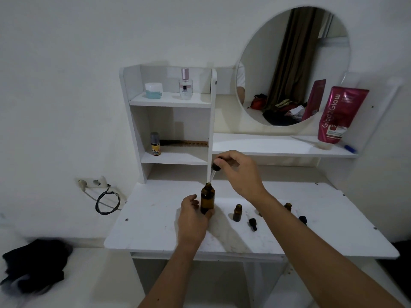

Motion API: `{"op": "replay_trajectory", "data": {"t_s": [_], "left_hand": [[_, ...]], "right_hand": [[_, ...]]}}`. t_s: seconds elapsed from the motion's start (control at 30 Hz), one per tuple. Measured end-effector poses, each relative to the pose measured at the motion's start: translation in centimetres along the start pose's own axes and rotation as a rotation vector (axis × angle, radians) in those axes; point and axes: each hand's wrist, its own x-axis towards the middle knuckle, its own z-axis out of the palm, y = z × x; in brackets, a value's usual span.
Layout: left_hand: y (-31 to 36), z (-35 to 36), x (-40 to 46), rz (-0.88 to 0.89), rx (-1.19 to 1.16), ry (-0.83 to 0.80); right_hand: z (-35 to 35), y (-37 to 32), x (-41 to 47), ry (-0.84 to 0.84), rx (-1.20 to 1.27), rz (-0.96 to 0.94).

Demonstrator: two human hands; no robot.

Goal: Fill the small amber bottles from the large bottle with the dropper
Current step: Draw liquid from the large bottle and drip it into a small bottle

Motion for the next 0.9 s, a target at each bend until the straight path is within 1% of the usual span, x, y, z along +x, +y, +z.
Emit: {"op": "replay_trajectory", "data": {"t_s": [0.1,0.2,0.33,0.43,0.53,0.73,0.9], "left_hand": [[0.3,-0.1,-1.0,0.019,-0.005,0.039],[0.2,0.2,-2.5,0.08,0.016,0.055],[-0.1,1.5,-3.5,0.155,0.008,-0.032],[0.5,2.5,-3.5,0.17,-0.024,-0.111],[1.3,3.8,-3.3,0.169,-0.027,-0.177],[1.8,6.0,-2.7,0.168,0.003,-0.215],[1.3,6.6,-2.1,0.209,0.06,-0.212]], "right_hand": [[-1.6,-0.8,0.1,0.062,0.007,-0.048],[-3.5,-0.8,-0.5,0.108,0.014,-0.083],[-5.7,0.6,-2.1,0.124,0.005,-0.03],[-6.7,2.0,-3.5,0.147,0.004,0.013],[-7.2,3.0,-4.5,0.162,-0.019,0.017],[-6.9,4.5,-5.5,0.156,-0.04,0.05],[-6.1,5.3,-5.9,0.151,-0.088,0.006]]}}
